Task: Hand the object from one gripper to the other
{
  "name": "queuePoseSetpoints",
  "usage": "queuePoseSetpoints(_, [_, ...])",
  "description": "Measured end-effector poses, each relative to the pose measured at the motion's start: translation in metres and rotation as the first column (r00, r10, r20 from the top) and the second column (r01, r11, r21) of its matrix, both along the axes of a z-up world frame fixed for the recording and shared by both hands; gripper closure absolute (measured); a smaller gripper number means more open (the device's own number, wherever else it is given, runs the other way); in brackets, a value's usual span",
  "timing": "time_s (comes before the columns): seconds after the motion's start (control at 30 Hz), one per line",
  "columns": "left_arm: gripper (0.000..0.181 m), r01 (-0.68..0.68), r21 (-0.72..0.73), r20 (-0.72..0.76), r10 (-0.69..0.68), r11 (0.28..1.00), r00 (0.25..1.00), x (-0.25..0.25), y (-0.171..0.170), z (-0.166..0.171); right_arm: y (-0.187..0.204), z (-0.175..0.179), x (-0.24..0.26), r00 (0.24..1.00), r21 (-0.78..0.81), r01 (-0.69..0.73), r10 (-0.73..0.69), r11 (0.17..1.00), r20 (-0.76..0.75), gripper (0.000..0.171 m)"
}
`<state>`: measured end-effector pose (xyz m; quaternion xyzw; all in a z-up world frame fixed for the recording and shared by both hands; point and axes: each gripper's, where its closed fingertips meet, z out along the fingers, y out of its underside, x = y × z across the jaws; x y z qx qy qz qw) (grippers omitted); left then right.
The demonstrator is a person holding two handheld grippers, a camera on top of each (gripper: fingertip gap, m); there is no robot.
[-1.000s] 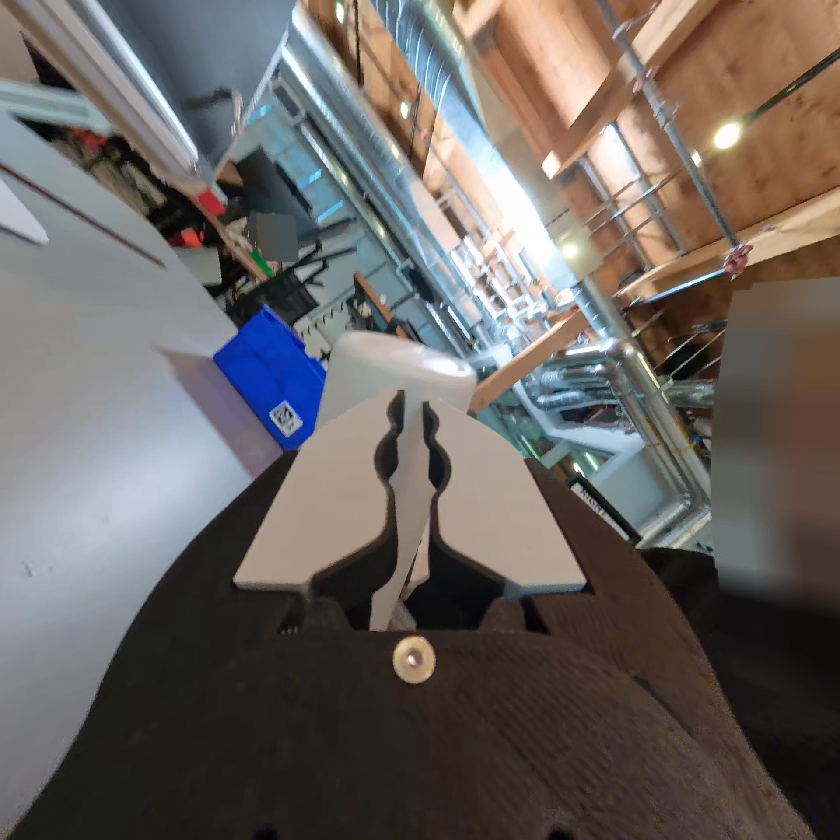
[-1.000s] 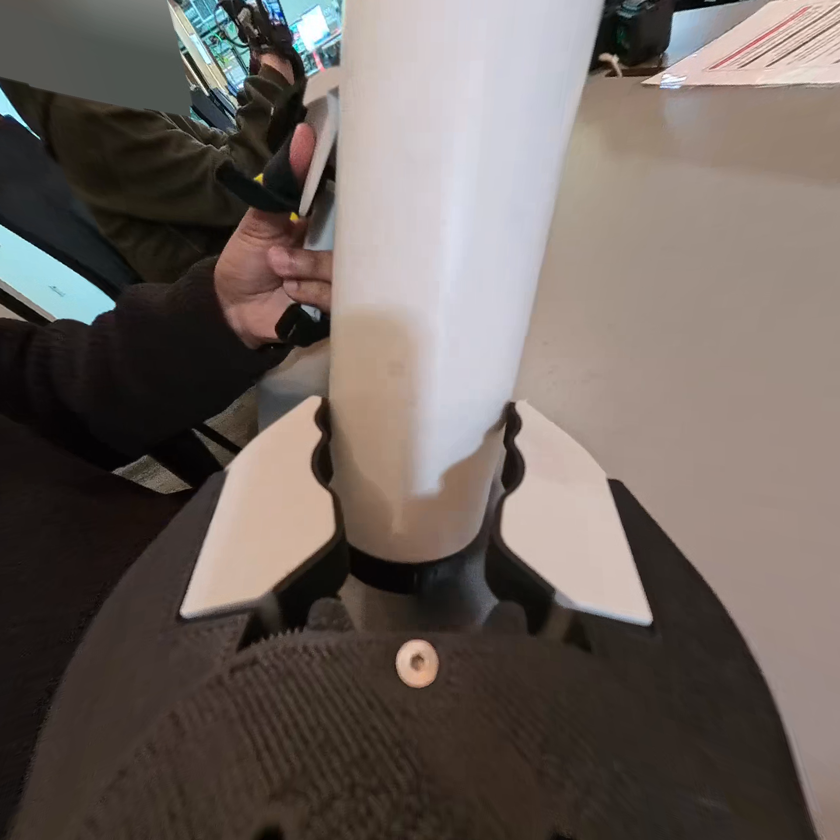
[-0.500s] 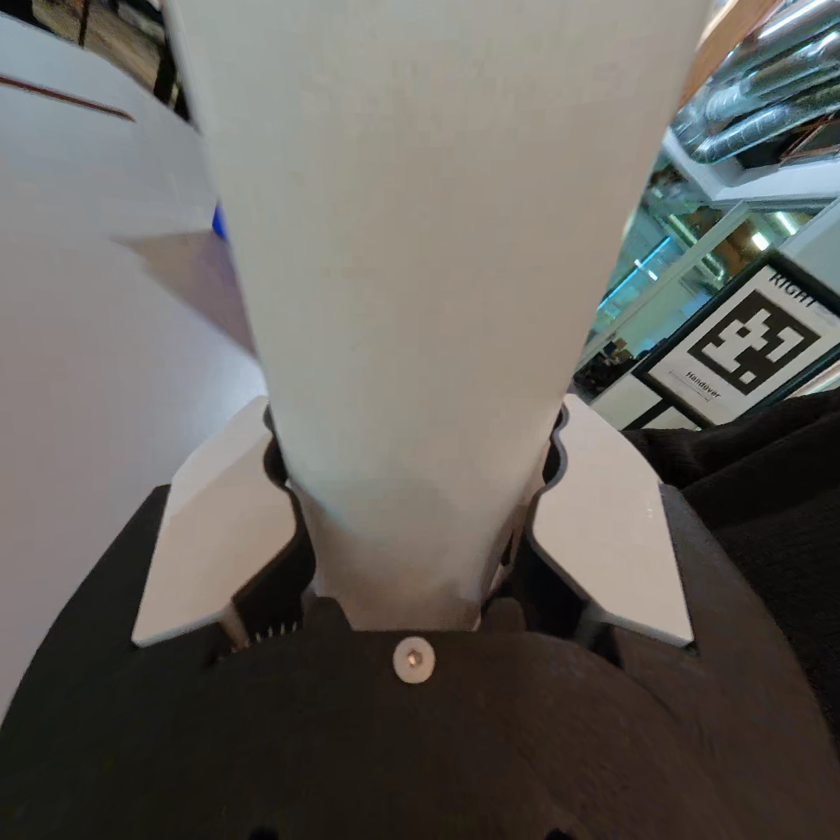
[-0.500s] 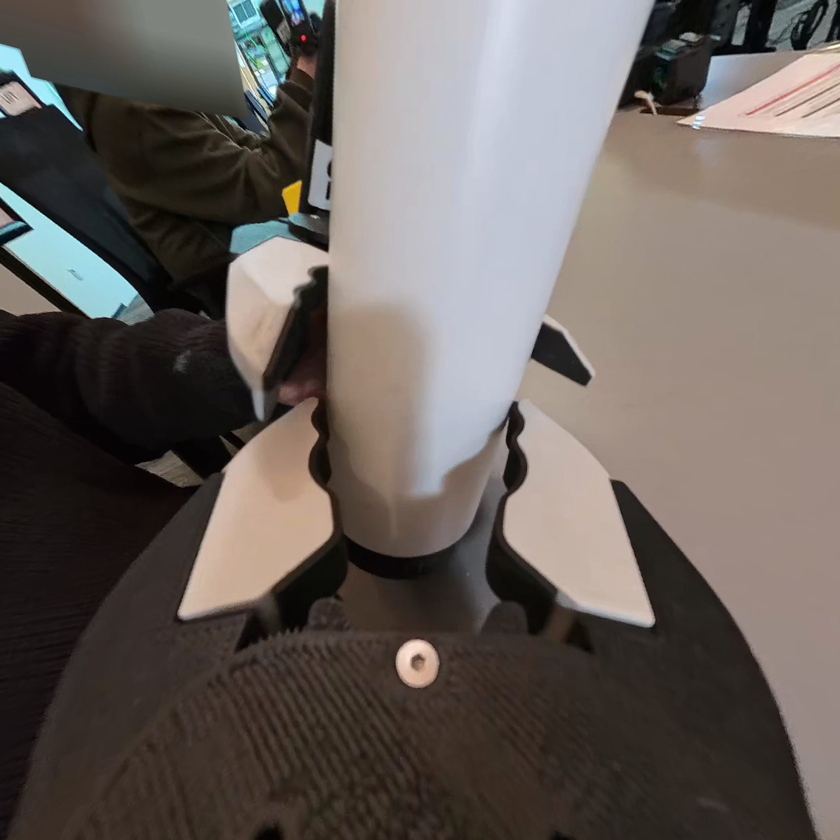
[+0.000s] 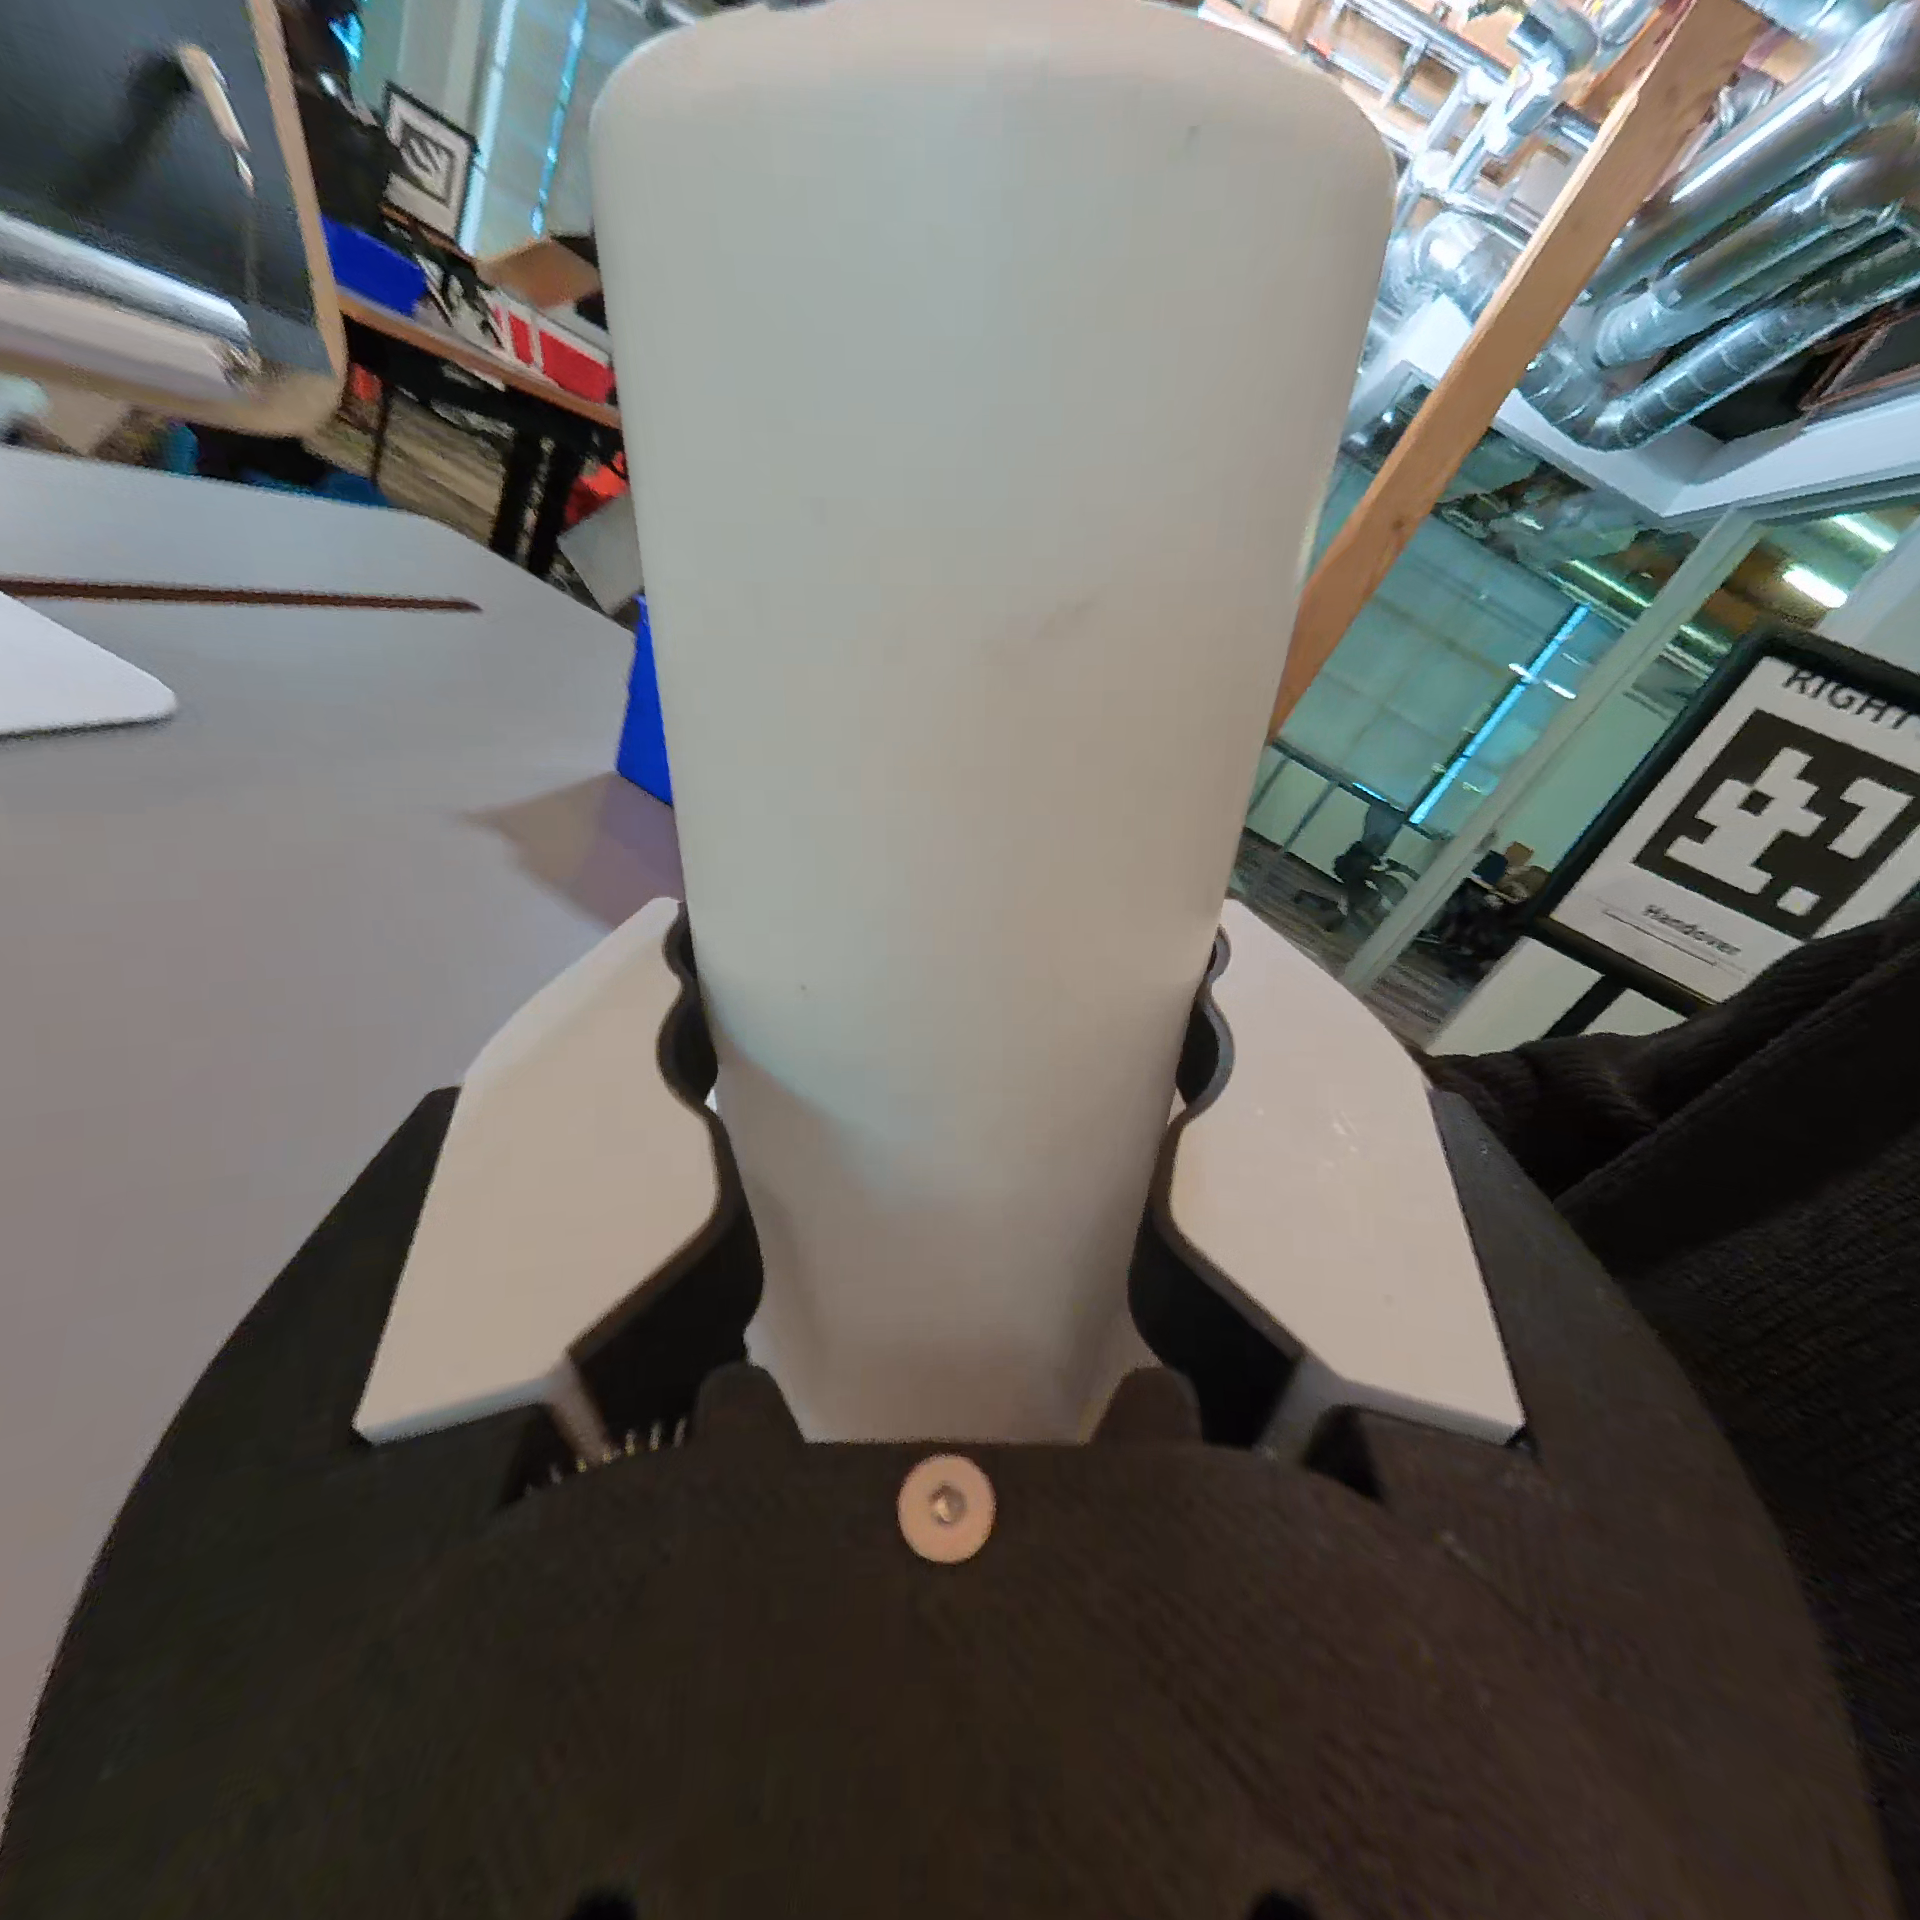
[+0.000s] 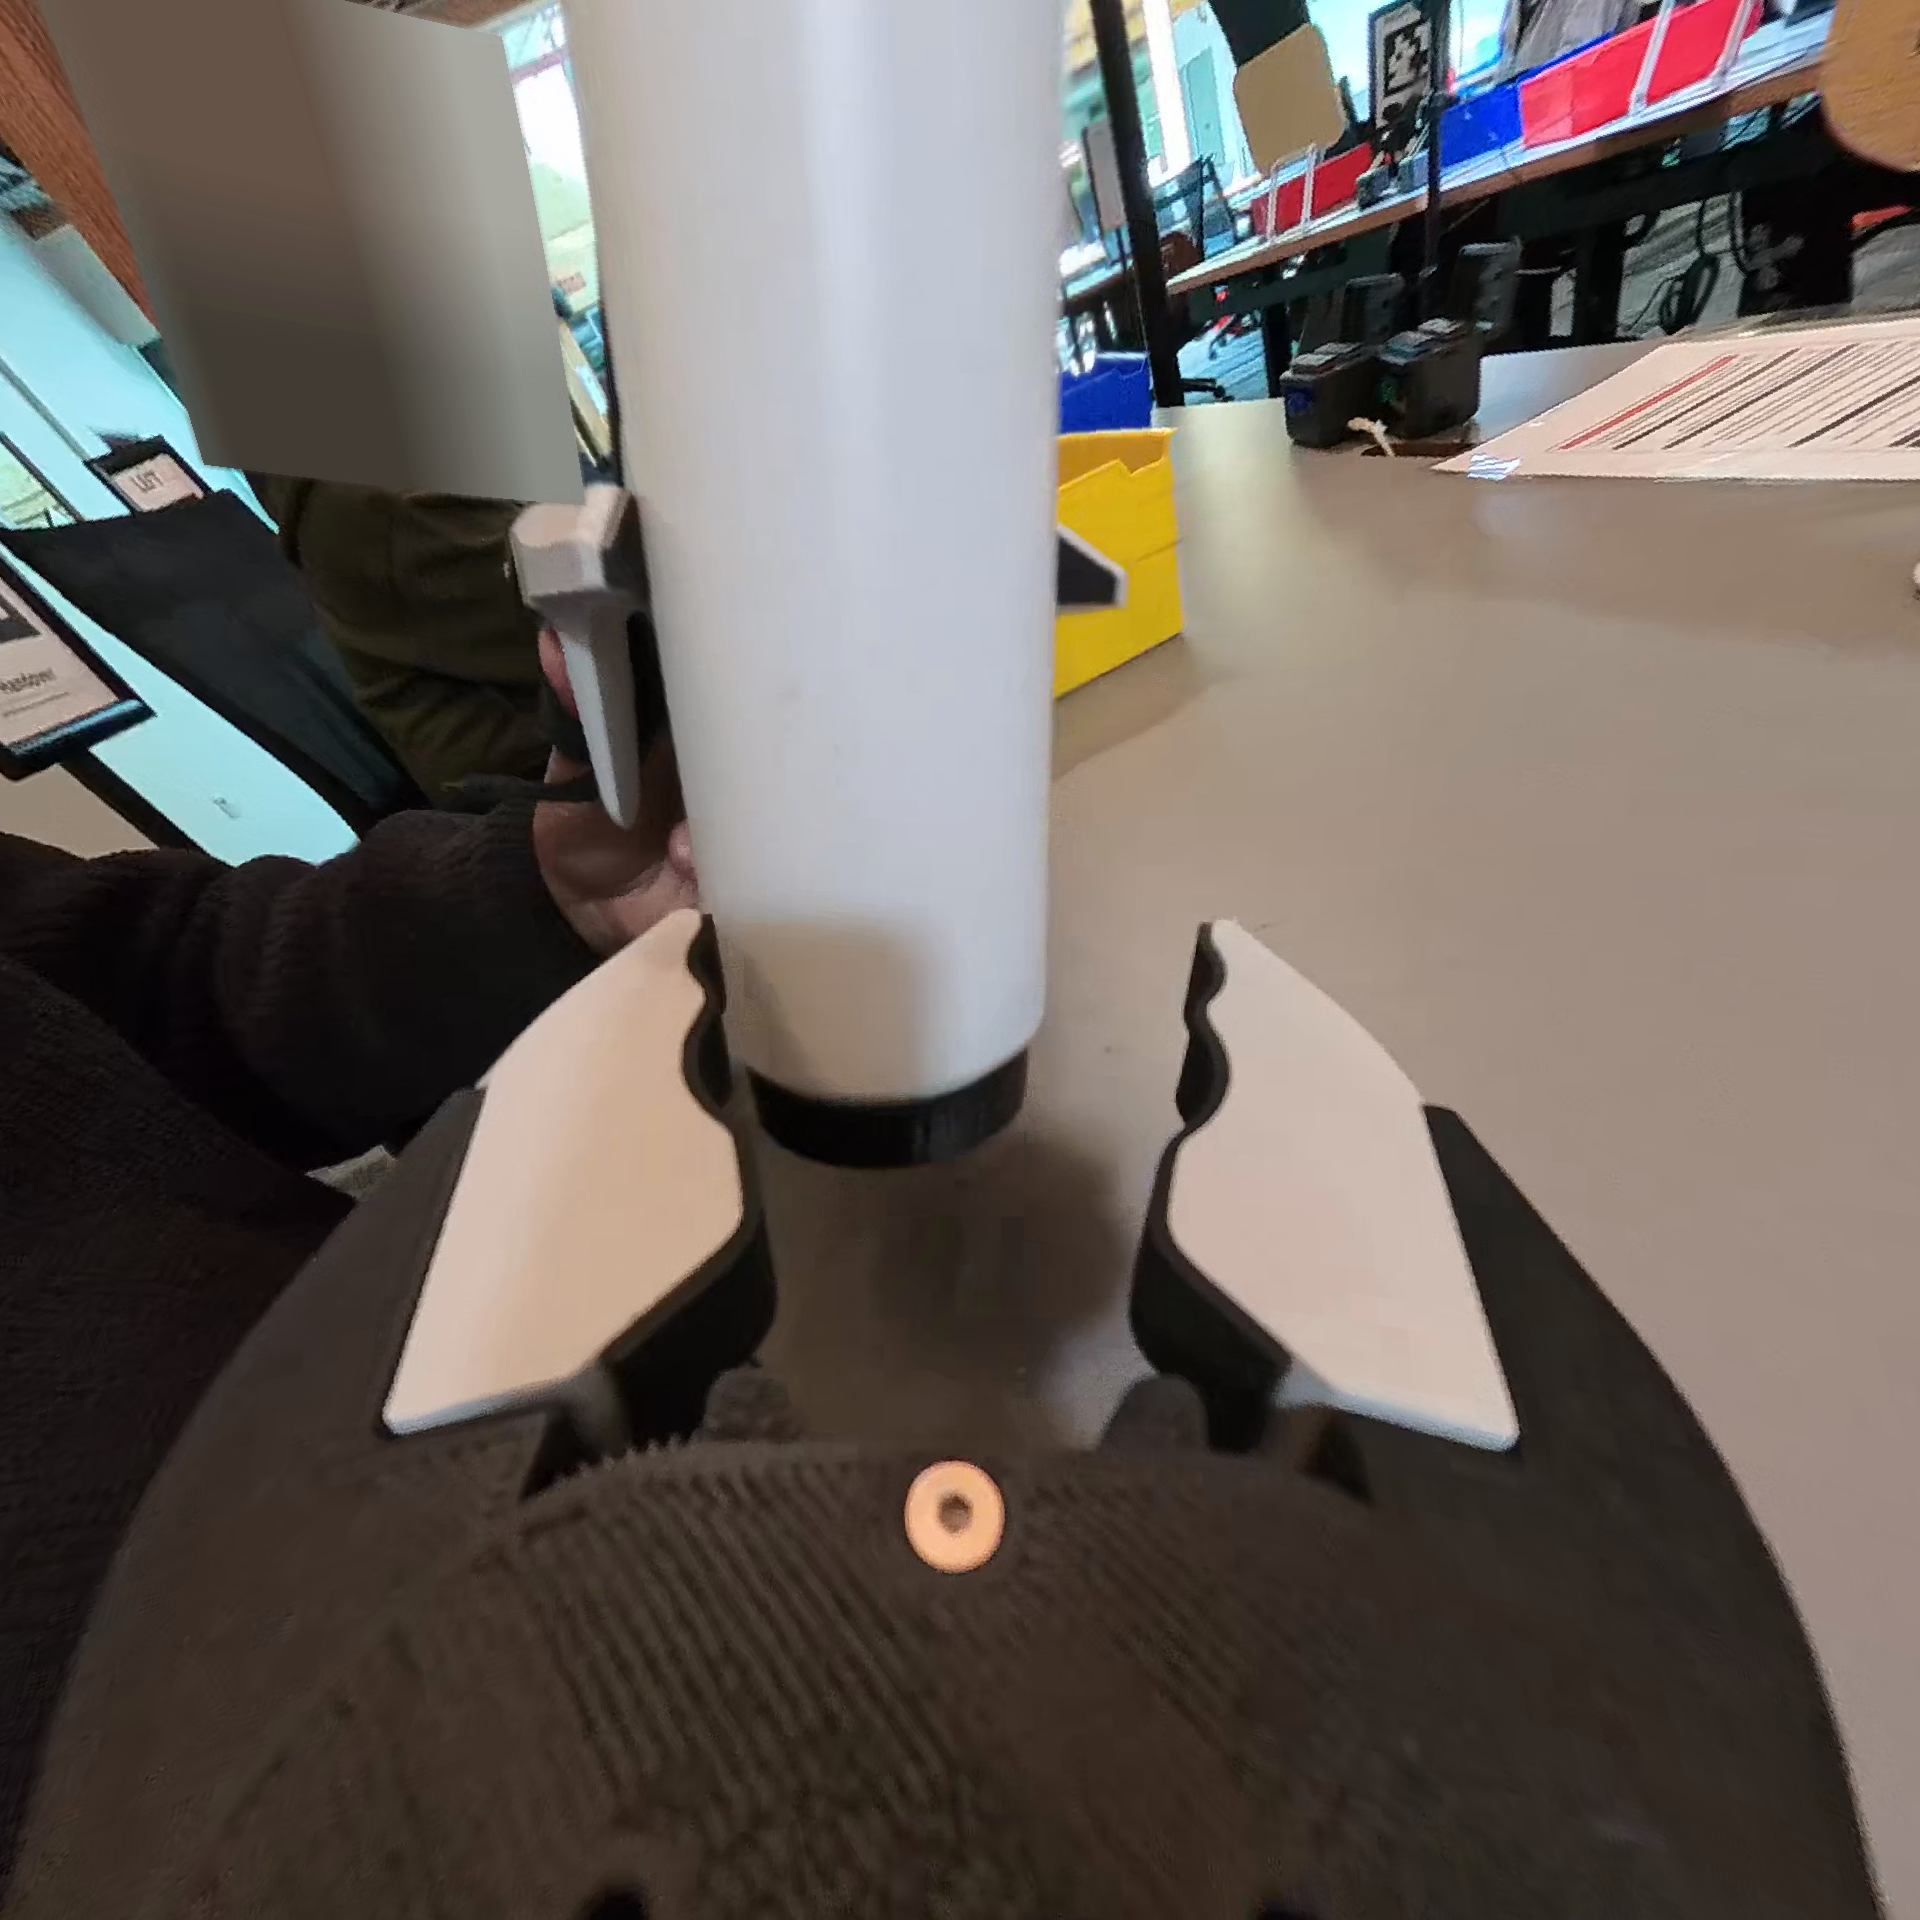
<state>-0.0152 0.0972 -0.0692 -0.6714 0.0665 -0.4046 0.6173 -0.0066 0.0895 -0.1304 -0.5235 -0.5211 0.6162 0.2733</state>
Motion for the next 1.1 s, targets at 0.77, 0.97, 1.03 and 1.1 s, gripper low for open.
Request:
queuePoseSetpoints(0.77, [0.09,0.065,0.177,-0.035,-0.06,0.982,0.998,0.035,-0.022,0.054,-0.061,-0.003,-0.01,0.994,0.18,-0.094,0.102,0.979,-0.038,0.08])
queuePoseSetpoints(0.97, [0.09,0.062,0.208,-0.006,-0.062,0.976,0.998,0.035,-0.022,0.056,-0.058,-0.005,-0.011,0.995,0.208,-0.086,0.093,0.974,-0.026,0.085])
queuePoseSetpoints(1.03, [0.088,0.049,0.206,0.025,-0.055,0.977,0.998,0.032,-0.022,0.059,-0.058,0.001,-0.01,0.993,0.178,-0.091,0.102,0.98,-0.055,0.085])
queuePoseSetpoints(1.1, [0.067,0.055,0.192,0.017,-0.059,0.98,0.998,0.036,-0.021,0.059,-0.056,0.01,-0.009,0.991,0.148,-0.074,0.089,0.986,-0.101,0.085])
